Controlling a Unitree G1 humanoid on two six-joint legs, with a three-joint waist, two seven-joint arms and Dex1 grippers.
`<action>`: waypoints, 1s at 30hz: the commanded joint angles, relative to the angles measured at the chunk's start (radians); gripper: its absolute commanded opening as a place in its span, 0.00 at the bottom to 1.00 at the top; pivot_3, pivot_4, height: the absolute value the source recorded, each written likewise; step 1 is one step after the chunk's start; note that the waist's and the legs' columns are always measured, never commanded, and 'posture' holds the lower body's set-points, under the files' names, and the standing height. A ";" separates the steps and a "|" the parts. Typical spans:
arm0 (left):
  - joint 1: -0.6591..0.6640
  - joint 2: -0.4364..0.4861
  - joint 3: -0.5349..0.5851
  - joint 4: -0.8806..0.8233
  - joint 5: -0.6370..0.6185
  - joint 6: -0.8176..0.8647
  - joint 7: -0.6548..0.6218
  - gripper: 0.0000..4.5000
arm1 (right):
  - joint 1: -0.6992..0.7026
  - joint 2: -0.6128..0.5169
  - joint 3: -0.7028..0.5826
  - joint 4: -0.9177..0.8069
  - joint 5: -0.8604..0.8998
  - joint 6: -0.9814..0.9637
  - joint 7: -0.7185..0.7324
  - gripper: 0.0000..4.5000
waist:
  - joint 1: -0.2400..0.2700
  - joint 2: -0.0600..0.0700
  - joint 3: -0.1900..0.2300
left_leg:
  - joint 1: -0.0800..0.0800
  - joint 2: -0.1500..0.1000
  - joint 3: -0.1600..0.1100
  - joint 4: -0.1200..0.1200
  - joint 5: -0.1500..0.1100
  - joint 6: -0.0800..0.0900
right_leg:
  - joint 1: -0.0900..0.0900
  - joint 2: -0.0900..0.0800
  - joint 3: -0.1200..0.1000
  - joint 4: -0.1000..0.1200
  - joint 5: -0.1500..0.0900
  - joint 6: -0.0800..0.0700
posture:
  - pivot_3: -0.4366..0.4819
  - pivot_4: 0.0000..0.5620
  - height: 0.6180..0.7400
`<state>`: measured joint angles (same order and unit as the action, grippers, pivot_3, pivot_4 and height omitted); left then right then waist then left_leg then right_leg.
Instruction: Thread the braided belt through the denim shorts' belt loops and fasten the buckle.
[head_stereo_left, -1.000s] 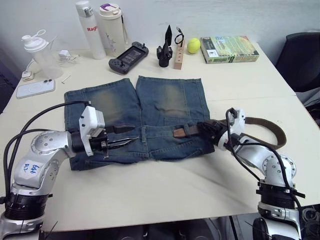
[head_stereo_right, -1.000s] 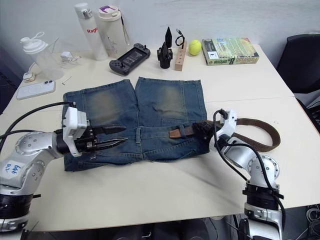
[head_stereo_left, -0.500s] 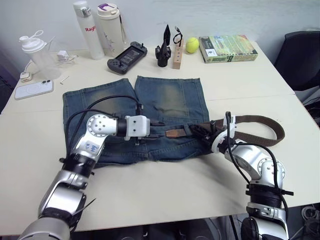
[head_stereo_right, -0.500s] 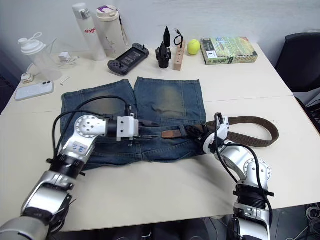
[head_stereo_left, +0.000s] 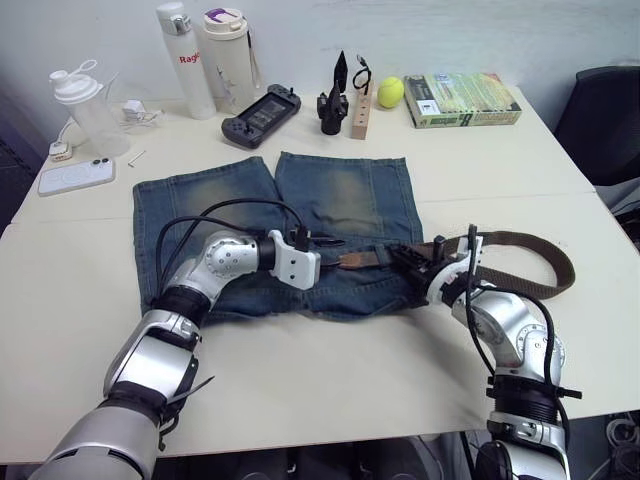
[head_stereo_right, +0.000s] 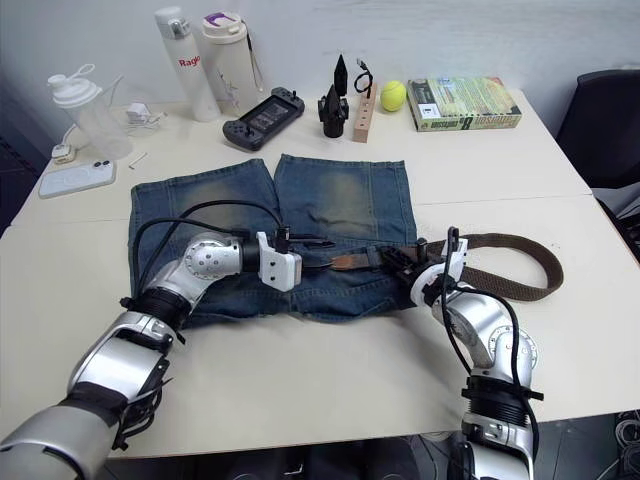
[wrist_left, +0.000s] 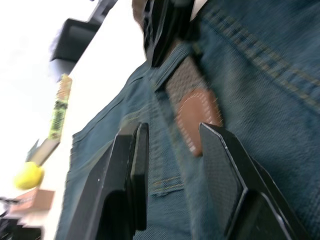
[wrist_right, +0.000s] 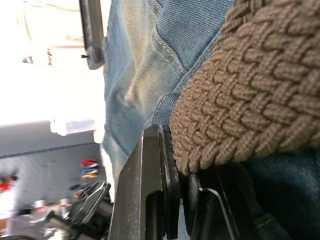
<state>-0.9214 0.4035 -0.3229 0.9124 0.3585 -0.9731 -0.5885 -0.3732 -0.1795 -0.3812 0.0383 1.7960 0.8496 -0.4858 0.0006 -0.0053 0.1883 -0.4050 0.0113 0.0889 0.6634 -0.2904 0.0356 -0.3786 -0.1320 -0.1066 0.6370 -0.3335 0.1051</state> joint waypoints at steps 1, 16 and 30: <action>-0.011 0.005 -0.015 0.026 0.054 -0.027 0.080 0.41 | 0.015 0.016 0.004 -0.057 0.066 -0.023 -0.006 0.00 | -0.001 0.000 0.000 | 0.000 0.000 0.000 0.000 0.000 0.000 | 0.000 0.000 0.000 0.000 0.000 0.000 | 0.48 0.27 0.87; 0.017 0.091 0.018 -0.130 -0.247 0.002 -0.188 0.41 | 0.076 0.099 0.034 -0.107 0.097 -0.145 -0.012 0.00 | -0.005 0.000 0.000 | -0.001 0.000 0.000 -0.001 0.000 0.000 | -0.001 0.000 0.000 0.000 0.000 0.000 | 0.48 0.27 0.87; -0.051 0.055 0.005 -0.015 -0.187 -0.020 -0.223 0.41 | 0.071 0.125 0.056 -0.101 0.084 -0.168 0.009 0.00 | -0.007 0.000 0.000 | -0.001 0.000 0.001 -0.001 0.000 0.000 | -0.002 0.001 0.001 0.000 0.000 0.000 | 0.48 0.27 0.87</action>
<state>-0.9763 0.4591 -0.2985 0.8793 0.1357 -0.9483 -0.8107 -0.2974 -0.0636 -0.3297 -0.0318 1.8658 0.6883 -0.4932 -0.0069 -0.0053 0.1884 -0.4057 0.0117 0.0901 0.6626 -0.2904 0.0356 -0.3807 -0.1303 -0.1058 0.6367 -0.3335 0.1051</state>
